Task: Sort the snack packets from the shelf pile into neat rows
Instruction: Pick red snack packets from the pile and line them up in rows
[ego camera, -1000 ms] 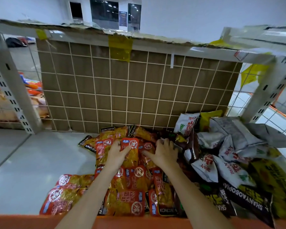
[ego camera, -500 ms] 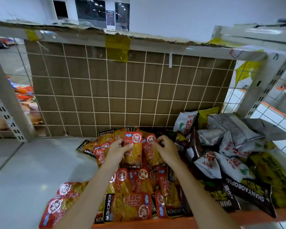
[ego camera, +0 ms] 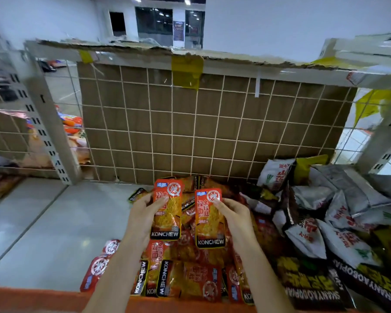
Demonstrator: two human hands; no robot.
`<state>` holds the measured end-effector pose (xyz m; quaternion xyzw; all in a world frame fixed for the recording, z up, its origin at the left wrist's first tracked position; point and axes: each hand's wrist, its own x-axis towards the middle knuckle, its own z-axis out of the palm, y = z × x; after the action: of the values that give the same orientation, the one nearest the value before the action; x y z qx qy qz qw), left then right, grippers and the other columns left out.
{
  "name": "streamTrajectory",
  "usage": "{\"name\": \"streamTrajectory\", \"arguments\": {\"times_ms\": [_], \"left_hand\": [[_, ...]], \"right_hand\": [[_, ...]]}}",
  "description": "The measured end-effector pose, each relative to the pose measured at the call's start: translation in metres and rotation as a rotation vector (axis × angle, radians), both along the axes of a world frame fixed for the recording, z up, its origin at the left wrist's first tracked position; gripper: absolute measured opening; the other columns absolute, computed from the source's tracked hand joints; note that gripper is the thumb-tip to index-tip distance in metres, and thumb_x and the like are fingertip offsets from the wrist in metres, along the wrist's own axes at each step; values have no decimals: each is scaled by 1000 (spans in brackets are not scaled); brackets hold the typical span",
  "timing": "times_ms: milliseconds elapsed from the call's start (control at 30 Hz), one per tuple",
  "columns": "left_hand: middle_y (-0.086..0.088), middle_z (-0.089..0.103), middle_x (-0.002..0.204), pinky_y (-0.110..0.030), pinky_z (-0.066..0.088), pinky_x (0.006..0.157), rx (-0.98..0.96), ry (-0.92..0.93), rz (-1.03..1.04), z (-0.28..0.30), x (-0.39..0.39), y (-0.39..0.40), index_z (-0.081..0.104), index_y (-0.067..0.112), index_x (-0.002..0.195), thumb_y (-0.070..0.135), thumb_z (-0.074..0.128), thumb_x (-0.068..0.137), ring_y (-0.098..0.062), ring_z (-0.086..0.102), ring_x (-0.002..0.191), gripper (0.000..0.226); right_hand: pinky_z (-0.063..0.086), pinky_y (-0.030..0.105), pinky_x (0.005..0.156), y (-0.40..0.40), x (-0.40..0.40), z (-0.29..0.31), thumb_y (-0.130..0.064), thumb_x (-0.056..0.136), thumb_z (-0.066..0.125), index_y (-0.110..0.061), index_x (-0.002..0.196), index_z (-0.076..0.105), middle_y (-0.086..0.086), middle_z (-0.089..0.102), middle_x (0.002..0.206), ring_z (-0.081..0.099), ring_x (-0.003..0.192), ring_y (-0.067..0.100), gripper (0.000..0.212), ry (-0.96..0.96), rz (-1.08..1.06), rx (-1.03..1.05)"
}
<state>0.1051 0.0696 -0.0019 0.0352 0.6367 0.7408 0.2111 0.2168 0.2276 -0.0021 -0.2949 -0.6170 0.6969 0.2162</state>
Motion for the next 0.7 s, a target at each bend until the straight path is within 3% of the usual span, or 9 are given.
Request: {"name": "streamTrajectory", "arguments": {"times_ms": [233,300,433,600,700], "left_hand": [[-9,72,70,-30,55,50,107,-84,307,-15,35,-69,65,4,97,5,62,85,-21,68,56,12],[-6,70,66,-29,55,51,106,-67,412,-20,49,-89,64,1,97,3,61,85,-19,66,53,13],[0,68,58,-28,54,51,101,-69,660,-25,80,-133,64,12,80,3,62,85,-19,63,52,11],[0,68,59,-25,54,46,88,-82,836,-35,118,-192,65,12,86,5,60,86,-14,64,48,8],[-4,71,68,-28,56,53,86,-85,904,-39,136,-229,66,9,91,6,61,86,-17,66,55,7]], "right_hand": [[51,43,83,-42,-11,-19,-17,91,62,-15,77,70,6,72,84,65,83,23,16,-6,214,-63],[48,41,80,-59,-17,-26,-16,91,61,-19,72,67,1,68,80,60,81,19,20,-8,280,-33],[49,37,76,-103,-25,-34,-17,93,58,-19,78,61,2,66,81,60,78,17,16,-14,460,-102],[45,27,66,-166,-29,-45,-10,93,56,-16,77,59,-8,63,64,56,61,7,17,-1,604,-193],[48,25,65,-204,-27,-47,-12,93,56,-15,80,60,-9,66,66,58,61,5,14,0,719,-208]]}}
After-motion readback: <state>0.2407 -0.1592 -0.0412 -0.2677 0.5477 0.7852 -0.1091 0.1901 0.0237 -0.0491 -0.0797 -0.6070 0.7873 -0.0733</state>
